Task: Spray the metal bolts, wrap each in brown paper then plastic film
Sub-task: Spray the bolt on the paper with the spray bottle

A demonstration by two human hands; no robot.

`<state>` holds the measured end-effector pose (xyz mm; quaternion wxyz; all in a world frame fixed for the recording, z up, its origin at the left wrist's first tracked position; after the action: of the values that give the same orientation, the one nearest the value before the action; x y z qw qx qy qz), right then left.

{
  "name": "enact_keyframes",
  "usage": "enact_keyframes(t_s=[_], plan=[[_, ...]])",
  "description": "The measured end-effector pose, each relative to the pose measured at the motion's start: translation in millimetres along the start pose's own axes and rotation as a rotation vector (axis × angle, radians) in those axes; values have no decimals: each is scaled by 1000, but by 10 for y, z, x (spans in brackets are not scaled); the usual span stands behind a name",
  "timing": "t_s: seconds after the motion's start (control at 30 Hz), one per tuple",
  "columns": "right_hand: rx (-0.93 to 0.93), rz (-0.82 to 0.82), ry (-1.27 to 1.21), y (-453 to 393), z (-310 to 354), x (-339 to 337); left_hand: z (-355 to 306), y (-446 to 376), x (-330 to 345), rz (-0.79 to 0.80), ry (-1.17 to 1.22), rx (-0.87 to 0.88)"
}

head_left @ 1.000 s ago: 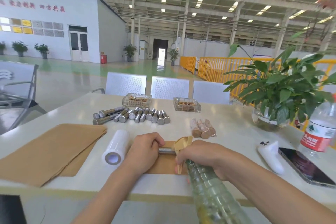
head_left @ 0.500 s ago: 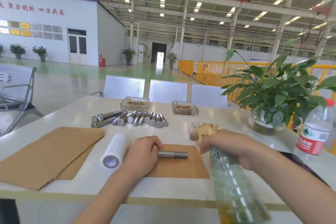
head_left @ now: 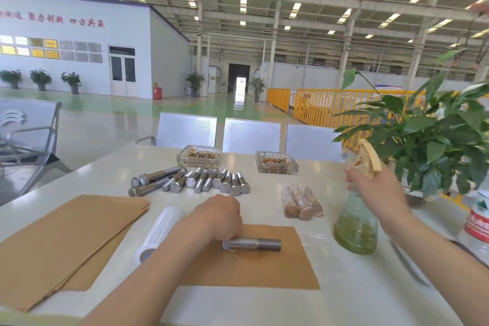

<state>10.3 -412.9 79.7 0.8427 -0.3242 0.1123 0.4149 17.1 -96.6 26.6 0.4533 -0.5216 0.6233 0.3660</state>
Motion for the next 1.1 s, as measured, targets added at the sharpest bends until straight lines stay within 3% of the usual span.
enact_keyframes(t_s=[0.1,0.3,0.37,0.53,0.63,0.7,0.77,0.87,0.93,1.1], plan=[[30,-20,68,-70,-135,24,2,-138,11,65,-39,-11],[74,428,277,77,-416,-96,61,-249,12,162,17,47],[147,476,291,191,-512,-129,69,-252,3,146,39,88],[222,325,203,315,-547,-61,38,-145,-68,27,65,232],[232,242,430,425,-493,-122,57,-7,-187,-60,37,281],[92,49,543,599,-305,-223,39,112,-237,-104,30,325],[-138,-45,411,846,34,-220,0,230,-236,-134,-15,377],[-374,183,186,1070,486,51,-8,379,-214,-206,-107,432],[-487,372,219,1114,650,299,11,462,-189,-236,-144,458],[-501,684,371,1004,672,720,-2,620,-95,-298,-211,565]])
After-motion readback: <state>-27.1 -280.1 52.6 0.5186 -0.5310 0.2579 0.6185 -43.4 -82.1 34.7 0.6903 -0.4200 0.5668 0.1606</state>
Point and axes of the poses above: each hand's wrist, its own y-axis away from the middle knuckle, its own x-axis out of the palm, z = x × y, the point moved 4 cm from there along -y, towards the middle knuckle, and after that the axes turned 6 degrees about y, right-handed, at the moved point
